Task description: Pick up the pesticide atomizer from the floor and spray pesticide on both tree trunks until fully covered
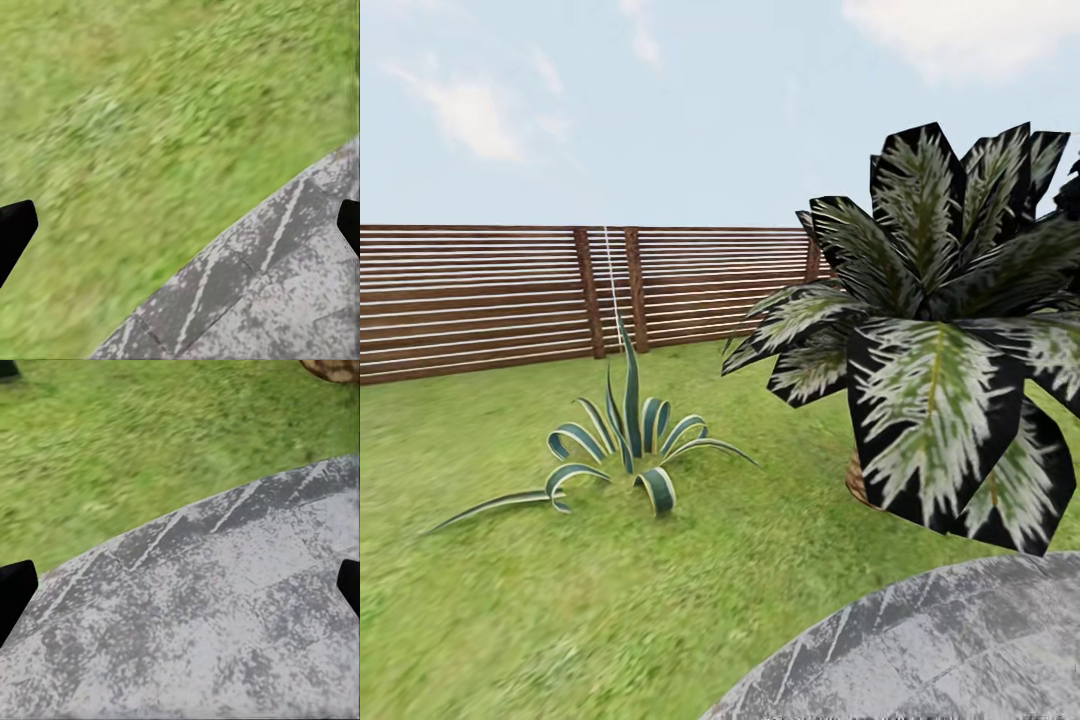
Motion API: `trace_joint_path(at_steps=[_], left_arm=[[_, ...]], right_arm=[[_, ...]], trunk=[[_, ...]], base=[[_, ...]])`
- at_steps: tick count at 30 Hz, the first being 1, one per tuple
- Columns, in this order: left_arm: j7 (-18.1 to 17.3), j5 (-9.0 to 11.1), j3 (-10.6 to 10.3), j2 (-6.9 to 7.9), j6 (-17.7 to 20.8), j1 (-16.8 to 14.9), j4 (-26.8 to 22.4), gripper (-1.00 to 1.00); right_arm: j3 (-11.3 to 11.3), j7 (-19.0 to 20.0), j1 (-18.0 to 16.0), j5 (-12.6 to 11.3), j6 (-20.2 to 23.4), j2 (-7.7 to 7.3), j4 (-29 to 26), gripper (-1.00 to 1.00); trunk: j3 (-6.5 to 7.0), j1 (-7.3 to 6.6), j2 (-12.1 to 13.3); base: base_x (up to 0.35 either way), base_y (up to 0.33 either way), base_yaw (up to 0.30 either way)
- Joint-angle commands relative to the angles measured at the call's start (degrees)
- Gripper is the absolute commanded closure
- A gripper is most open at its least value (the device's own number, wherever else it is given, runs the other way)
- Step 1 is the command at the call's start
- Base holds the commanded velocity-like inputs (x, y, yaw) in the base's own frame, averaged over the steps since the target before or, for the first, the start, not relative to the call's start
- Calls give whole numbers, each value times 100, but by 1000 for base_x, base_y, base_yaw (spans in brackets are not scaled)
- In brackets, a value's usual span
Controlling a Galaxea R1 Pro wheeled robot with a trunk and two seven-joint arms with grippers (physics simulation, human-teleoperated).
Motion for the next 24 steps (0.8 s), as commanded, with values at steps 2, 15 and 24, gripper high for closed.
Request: trace_joint_path(at_steps=[2,15,24], left_arm=[[-7,-1,-2,3,0,1,0,-100],[4,-7,2,-2,9,-3,9,-100],[2,-8,0,-4,5,-7,9,-100]], right_arm=[[-2,0,0,0,0,-12,5,-100],[-3,-8,0,-8,0,-20,12,-100],[-3,-9,0,-9,0,-23,12,-100]], trunk=[[-18,22,-40],[-251,307,-562],[-429,505,-923]], base=[[0,0,-296],[0,0,-300],[0,0,-300]])
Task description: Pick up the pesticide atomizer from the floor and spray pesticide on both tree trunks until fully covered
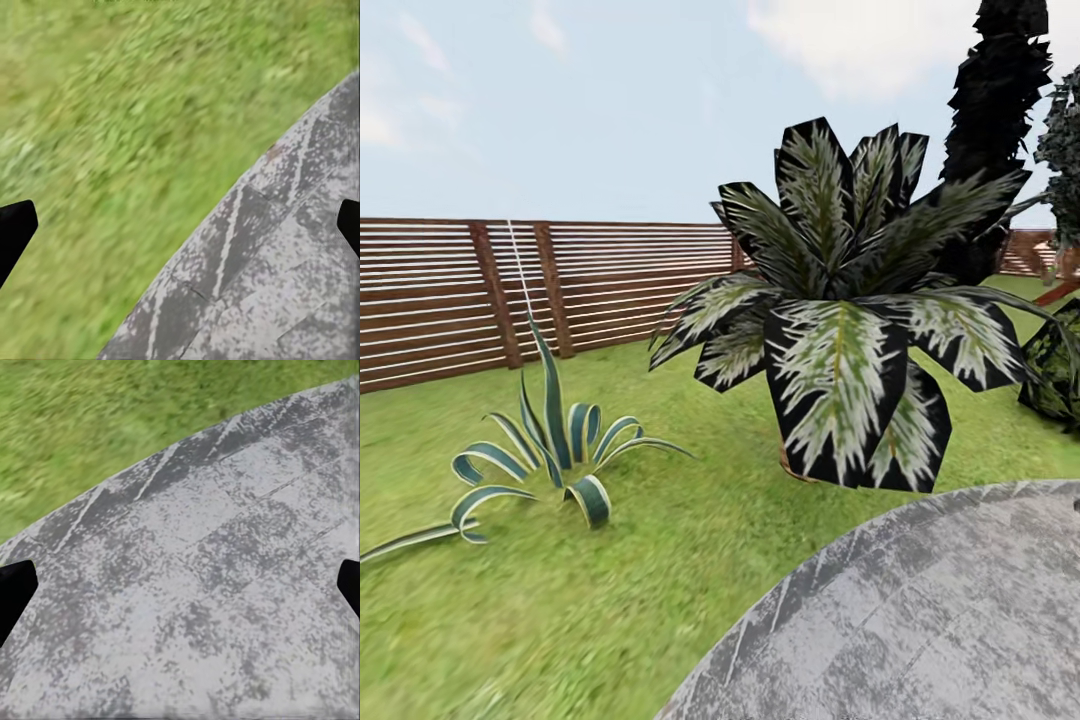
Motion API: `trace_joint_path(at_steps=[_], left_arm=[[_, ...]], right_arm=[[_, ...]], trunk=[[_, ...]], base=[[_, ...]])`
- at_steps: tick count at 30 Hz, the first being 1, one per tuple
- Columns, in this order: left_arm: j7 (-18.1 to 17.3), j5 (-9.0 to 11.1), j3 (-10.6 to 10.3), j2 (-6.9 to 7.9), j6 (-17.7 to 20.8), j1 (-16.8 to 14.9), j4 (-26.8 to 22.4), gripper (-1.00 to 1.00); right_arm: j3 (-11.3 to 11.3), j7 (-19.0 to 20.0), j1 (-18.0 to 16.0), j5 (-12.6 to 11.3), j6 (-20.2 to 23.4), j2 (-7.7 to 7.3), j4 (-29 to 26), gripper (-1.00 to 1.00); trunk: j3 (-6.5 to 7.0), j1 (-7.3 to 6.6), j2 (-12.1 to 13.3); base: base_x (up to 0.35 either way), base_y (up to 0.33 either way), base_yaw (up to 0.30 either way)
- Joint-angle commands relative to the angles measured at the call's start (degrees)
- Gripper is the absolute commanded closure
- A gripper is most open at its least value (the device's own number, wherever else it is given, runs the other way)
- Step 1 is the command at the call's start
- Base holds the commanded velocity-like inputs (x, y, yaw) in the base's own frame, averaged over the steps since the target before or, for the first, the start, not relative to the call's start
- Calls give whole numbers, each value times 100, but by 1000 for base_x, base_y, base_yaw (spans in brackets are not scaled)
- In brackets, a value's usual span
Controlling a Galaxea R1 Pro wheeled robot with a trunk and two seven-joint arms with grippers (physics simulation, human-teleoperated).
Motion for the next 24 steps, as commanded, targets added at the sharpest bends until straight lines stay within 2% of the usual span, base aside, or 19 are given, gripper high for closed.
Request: trace_joint_path(at_steps=[1,24], left_arm=[[-2,0,0,2,-2,0,0,-100],[4,9,8,32,-5,0,-5,-100]], right_arm=[[1,0,0,0,0,1,0,-100],[6,0,0,0,0,3,0,-100]], trunk=[[-22,23,-42],[-510,528,-964]], base=[[0,0,-300],[0,0,-300]])
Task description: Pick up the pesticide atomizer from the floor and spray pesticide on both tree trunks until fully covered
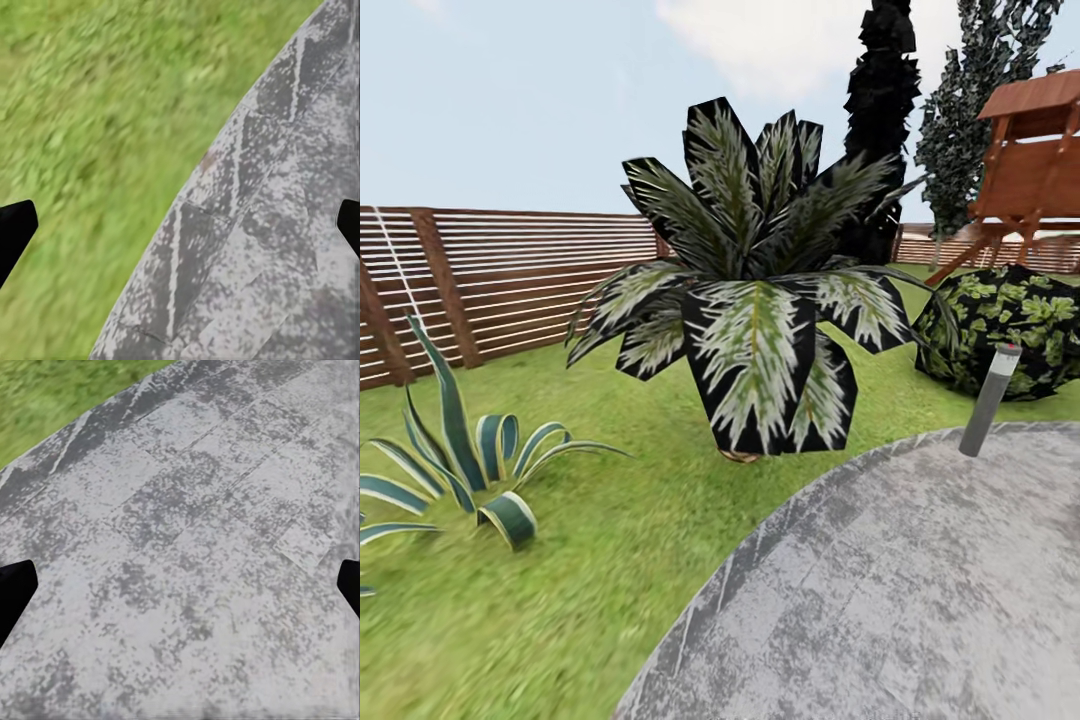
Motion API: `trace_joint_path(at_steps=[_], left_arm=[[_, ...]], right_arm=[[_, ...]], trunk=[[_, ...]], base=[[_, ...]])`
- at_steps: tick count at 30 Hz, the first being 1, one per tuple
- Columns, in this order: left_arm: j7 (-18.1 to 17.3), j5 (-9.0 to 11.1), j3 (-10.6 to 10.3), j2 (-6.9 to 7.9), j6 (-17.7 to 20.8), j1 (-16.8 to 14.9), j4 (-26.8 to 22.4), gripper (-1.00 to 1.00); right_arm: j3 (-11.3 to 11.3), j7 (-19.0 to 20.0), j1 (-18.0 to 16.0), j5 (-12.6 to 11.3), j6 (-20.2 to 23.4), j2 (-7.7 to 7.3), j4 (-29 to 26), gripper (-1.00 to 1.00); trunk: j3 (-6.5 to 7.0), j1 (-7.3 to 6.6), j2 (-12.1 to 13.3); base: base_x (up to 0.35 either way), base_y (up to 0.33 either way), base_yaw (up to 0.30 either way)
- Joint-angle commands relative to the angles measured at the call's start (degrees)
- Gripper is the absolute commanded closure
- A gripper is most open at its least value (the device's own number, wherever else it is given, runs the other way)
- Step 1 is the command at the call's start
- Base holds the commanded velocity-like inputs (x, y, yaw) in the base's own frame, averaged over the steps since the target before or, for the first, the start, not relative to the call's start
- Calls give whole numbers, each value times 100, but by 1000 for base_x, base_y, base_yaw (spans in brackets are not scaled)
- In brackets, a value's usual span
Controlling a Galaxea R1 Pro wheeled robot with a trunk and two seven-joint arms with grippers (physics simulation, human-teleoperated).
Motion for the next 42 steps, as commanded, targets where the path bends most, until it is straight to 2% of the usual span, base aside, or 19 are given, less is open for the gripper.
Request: trace_joint_path(at_steps=[1,42], left_arm=[[0,0,0,1,0,0,0,-100],[0,0,0,-1,0,0,5,-100]], right_arm=[[-3,0,0,0,0,0,0,-100],[2,0,0,0,0,0,0,-100]], trunk=[[-22,23,-42],[-905,923,-1686]], base=[[0,0,-300],[0,0,-296]])
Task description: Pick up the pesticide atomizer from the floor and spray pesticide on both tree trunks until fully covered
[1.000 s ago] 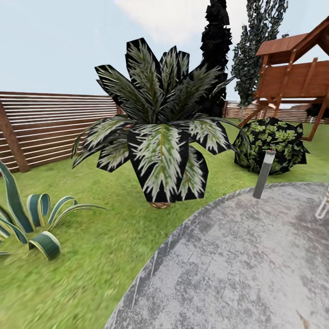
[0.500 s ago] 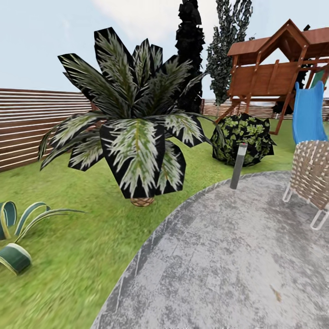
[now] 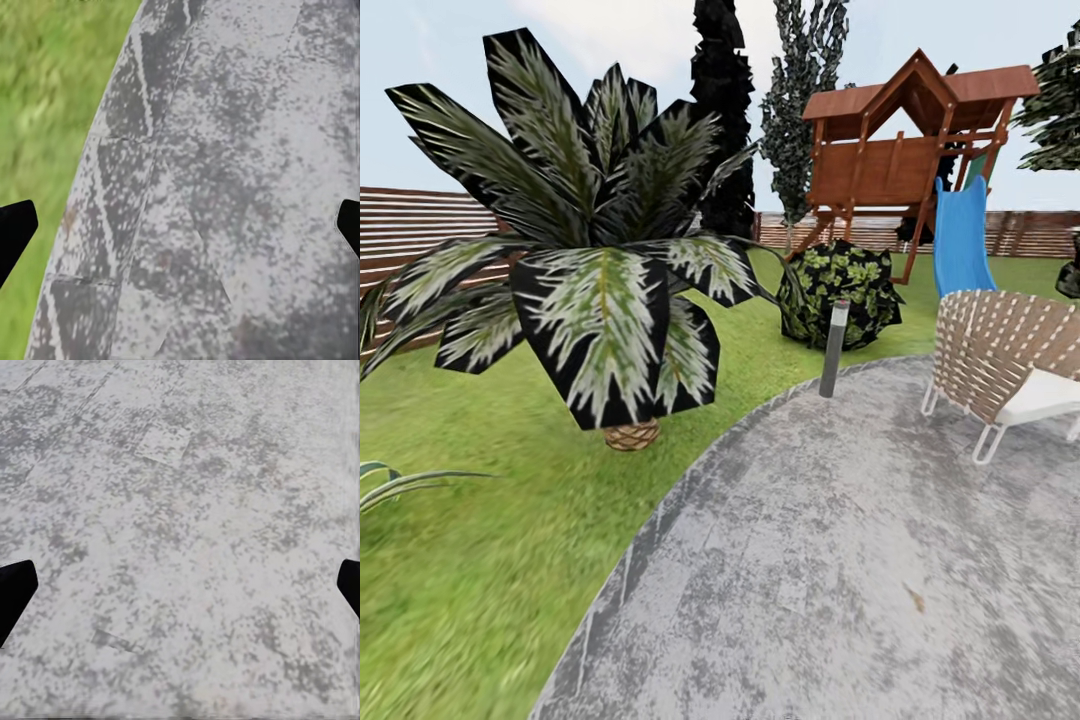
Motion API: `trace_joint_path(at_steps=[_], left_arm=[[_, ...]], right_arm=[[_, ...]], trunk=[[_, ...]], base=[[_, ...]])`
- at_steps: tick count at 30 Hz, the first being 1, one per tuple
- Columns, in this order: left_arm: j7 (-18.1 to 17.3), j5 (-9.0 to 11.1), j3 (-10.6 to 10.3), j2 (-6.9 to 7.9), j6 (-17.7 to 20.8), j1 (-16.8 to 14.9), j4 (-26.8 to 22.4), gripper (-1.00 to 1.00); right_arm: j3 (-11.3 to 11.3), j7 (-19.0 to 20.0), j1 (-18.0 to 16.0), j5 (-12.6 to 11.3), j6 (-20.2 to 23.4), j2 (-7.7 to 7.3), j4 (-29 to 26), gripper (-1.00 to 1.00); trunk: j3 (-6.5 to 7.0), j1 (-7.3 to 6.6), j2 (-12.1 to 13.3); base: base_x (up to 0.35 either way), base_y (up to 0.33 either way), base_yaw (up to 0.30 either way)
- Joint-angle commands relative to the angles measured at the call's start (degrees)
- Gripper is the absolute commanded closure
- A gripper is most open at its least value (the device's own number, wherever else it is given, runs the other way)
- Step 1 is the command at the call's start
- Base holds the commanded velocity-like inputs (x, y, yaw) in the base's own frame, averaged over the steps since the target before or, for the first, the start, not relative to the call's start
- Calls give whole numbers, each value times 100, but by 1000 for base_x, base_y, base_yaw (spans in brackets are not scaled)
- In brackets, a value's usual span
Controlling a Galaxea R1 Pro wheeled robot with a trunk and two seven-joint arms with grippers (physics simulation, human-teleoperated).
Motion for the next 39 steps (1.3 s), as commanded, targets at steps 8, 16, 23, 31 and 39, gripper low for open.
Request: trace_joint_path(at_steps=[8,16,23,31,39], left_arm=[[0,0,0,-5,0,0,-1,-100],[0,0,0,-5,0,0,0,-100],[0,0,0,-9,0,0,0,-100],[0,0,0,-13,0,0,0,-100],[6,-6,0,3,0,0,0,-100]], right_arm=[[0,0,0,0,0,0,0,-100],[0,0,0,0,0,1,0,-100],[-1,0,0,0,0,0,1,-100],[0,0,0,2,0,0,8,-100],[0,0,0,1,0,1,9,-100]], trunk=[[-176,176,-322],[-363,352,-643],[-539,506,-924],[-598,506,-924],[-657,506,-924]], base=[[0,0,-289],[0,0,-258],[0,0,-202],[0,0,-196],[0,0,-195]])
